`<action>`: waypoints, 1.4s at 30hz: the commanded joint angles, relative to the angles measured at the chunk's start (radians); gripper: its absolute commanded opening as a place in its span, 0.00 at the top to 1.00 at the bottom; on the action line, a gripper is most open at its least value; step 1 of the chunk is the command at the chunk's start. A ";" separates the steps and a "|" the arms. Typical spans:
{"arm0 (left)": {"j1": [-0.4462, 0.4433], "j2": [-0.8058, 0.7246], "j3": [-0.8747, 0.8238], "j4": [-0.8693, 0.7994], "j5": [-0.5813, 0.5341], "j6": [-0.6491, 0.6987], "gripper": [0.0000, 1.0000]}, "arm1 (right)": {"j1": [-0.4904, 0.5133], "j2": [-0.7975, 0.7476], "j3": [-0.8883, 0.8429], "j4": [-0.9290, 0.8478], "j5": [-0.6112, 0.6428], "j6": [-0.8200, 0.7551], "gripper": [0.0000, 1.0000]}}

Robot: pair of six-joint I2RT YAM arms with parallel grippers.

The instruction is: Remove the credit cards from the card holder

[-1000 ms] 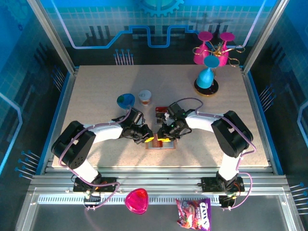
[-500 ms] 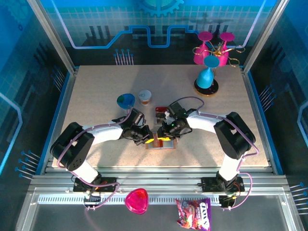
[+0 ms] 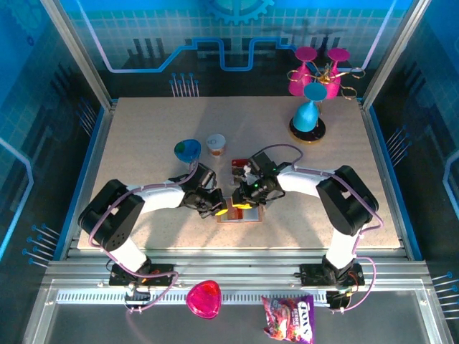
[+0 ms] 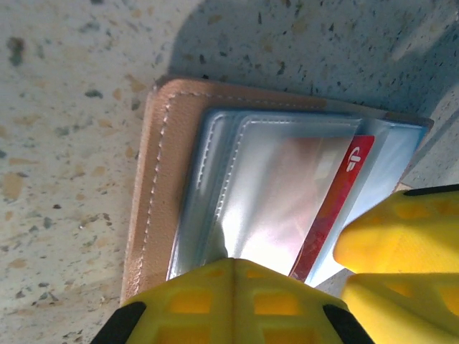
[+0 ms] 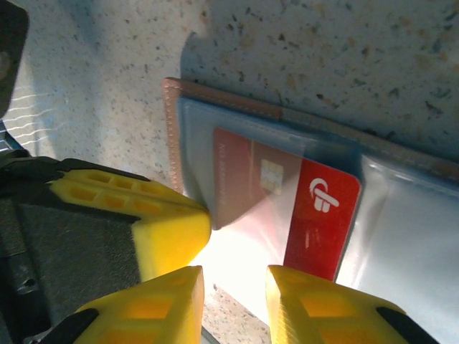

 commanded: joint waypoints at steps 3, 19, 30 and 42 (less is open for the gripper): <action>-0.007 0.012 -0.003 -0.058 -0.020 0.031 0.95 | 0.015 0.027 -0.006 -0.022 -0.001 -0.001 0.69; -0.007 -0.033 0.038 -0.078 -0.019 0.034 0.94 | 0.012 -0.022 0.007 -0.035 0.006 -0.015 0.68; -0.023 0.006 0.093 -0.080 0.009 0.047 0.95 | -0.014 -0.064 -0.048 0.017 -0.011 0.013 0.70; -0.024 0.052 0.095 -0.091 0.024 0.060 0.95 | -0.048 -0.089 -0.097 0.035 -0.002 0.022 0.71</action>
